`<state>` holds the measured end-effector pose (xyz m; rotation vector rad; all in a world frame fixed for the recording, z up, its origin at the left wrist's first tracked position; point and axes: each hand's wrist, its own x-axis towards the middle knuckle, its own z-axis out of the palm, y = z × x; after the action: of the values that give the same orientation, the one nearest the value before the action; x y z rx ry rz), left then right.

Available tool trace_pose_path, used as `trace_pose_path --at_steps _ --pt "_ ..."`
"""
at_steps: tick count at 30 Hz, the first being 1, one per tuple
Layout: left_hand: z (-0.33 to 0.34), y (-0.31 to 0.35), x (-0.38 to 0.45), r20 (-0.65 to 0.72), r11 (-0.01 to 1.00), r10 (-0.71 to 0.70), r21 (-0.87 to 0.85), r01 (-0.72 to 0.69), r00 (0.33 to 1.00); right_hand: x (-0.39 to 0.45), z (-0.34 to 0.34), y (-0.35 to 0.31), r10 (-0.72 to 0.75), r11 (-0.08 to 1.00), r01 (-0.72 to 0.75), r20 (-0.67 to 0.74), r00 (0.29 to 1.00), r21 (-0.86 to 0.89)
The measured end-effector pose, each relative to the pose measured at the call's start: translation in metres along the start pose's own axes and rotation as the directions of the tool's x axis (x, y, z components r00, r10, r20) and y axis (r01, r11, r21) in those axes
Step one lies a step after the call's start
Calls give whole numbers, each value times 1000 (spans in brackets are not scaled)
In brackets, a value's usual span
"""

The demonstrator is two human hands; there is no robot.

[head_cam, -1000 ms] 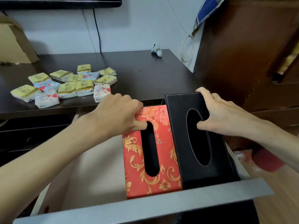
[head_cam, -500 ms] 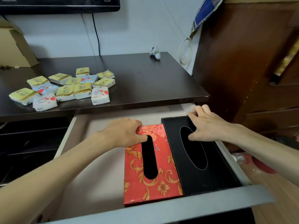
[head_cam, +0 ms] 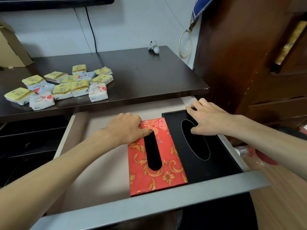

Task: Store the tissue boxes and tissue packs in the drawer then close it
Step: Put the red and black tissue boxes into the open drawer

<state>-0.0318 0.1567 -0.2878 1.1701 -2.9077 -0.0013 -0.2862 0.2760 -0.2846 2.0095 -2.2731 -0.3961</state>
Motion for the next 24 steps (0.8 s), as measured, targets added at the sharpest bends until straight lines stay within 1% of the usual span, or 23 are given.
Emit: trace_pose_path --at_steps 3,5,9,11,14,18,21,24 --pt "2 0 -1 17 999 -15 -28 16 1000 -2 -3 1 5 1000 -6 26 1000 11" --pt "2 -1 -2 48 996 -17 -87 21 999 -4 -11 1 4 997 -6 35 999 78" --pt "-8 -6 -7 154 968 -35 -241 72 987 0 -33 -9 8 955 21 -97 995 295" --pt "-17 -16 -14 167 934 -55 -341 110 984 5 -48 -23 30 908 42 -163 986 416" --pt "-33 -42 -29 96 872 -107 -470 140 990 21 -71 -51 32 833 111 -247 969 542" --pt "-60 -84 -51 -90 833 -196 -541 117 976 57 -96 -89 15 745 220 -345 938 630" --pt "-71 -118 -61 -206 827 -266 -551 113 942 87 -112 -116 -47 697 302 -378 925 651" --pt "-72 -152 -62 -278 831 -364 -527 175 889 117 -123 -140 -122 707 360 -397 910 609"
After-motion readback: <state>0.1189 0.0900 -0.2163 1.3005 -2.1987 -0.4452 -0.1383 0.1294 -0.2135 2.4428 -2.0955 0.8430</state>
